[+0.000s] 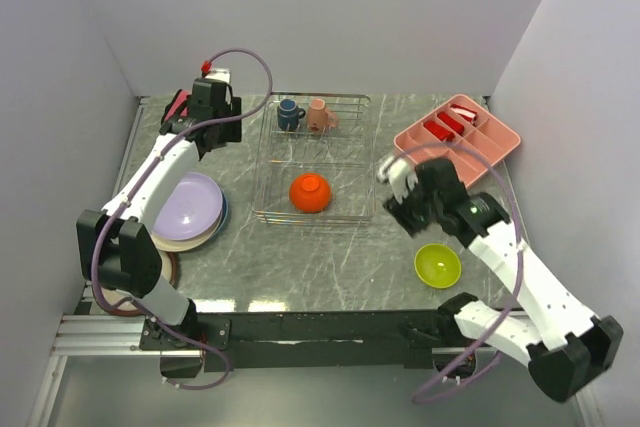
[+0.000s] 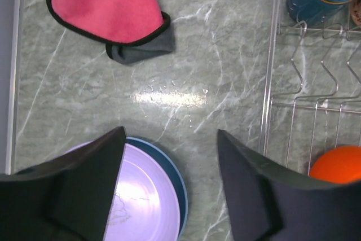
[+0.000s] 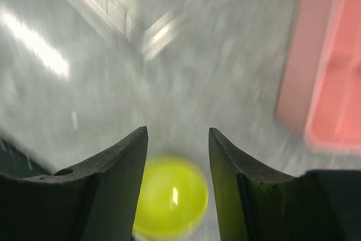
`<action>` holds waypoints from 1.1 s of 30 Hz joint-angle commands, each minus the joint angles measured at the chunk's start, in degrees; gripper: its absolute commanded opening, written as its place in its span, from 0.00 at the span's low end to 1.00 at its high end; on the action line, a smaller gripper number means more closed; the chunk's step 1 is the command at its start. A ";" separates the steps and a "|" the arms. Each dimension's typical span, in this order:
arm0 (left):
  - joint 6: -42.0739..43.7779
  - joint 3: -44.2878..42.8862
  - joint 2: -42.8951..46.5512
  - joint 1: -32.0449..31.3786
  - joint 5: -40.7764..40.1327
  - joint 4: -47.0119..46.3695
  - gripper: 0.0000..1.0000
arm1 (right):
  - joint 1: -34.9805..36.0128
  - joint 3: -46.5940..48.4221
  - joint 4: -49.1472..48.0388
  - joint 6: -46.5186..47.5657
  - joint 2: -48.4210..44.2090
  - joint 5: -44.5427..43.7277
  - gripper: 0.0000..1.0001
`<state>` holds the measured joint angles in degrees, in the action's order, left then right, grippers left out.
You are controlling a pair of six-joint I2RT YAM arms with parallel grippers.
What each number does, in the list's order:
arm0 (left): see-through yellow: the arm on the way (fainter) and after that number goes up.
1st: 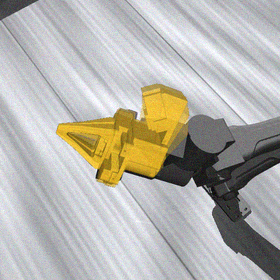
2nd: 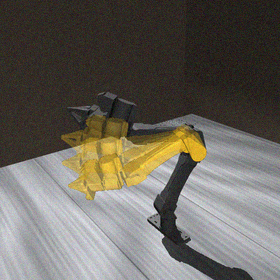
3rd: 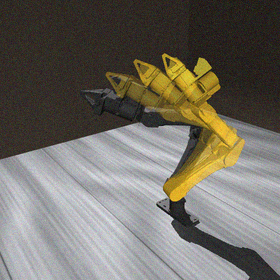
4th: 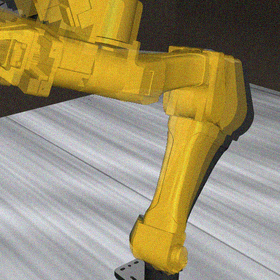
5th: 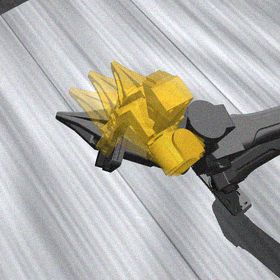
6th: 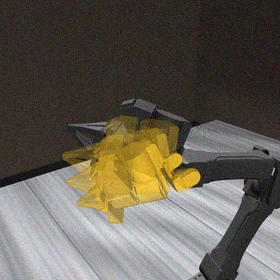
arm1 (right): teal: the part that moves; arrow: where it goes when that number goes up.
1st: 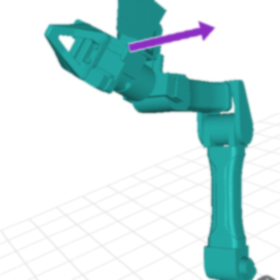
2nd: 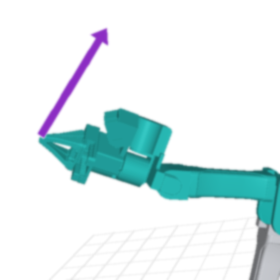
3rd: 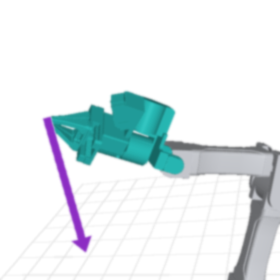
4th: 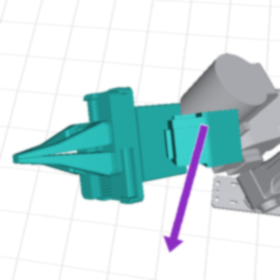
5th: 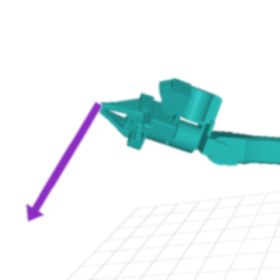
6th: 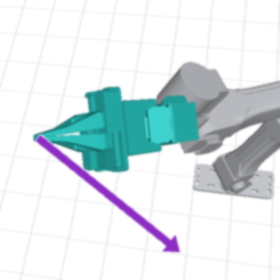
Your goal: Load the mixed dishes into the dish rack
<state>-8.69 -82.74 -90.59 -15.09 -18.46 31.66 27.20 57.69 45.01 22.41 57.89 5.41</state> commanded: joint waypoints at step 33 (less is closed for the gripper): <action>1.66 4.87 4.19 0.94 2.90 -3.01 0.93 | -0.39 -12.51 21.96 14.85 4.60 2.76 0.60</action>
<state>-7.53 -78.70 -89.38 -14.63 -15.09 30.48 26.96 42.37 65.78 37.17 62.72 6.11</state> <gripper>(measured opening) 0.928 0.601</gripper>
